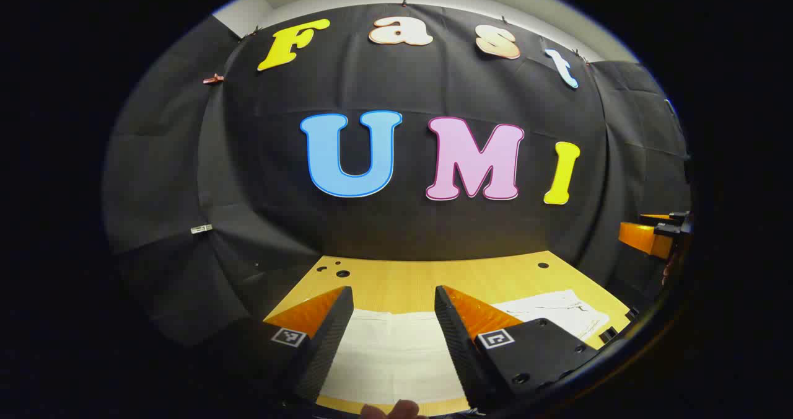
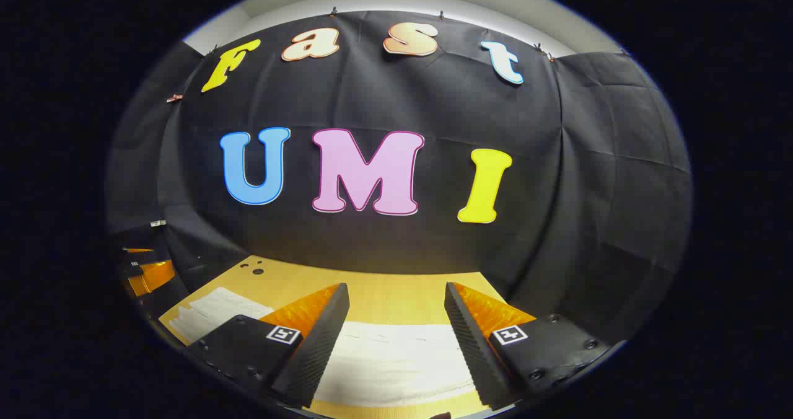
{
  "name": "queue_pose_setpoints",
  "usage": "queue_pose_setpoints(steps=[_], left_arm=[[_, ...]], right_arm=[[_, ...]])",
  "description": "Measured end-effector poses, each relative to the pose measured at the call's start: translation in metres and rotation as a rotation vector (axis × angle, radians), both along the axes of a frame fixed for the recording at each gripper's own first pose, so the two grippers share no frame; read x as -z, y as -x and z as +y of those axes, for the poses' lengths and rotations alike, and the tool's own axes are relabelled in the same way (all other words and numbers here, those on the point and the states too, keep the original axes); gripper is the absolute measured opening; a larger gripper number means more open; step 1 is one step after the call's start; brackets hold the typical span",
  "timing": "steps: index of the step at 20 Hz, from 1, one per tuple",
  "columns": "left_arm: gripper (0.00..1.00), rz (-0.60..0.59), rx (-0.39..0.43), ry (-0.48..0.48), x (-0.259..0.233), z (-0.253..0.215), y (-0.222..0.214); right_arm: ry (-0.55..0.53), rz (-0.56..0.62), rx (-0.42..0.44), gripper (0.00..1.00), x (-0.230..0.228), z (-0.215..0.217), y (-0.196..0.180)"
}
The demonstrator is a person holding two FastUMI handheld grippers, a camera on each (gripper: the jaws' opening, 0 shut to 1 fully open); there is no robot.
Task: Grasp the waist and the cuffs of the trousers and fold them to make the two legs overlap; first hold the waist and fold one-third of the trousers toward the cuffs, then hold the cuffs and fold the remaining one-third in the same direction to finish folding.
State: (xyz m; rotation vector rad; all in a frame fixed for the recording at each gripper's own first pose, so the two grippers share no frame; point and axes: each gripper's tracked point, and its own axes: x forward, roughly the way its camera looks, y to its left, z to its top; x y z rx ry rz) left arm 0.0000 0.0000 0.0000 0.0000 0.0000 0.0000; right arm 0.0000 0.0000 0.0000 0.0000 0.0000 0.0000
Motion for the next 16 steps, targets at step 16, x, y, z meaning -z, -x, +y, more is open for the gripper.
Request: queue_pose_setpoints(steps=[16], left_arm=[[0.85, 0.004, -0.004, -0.079, 0.014, 0.026, -0.012]], right_arm=[[0.022, 0.036, -0.007, 0.96, 0.011, 0.023, -0.017]])
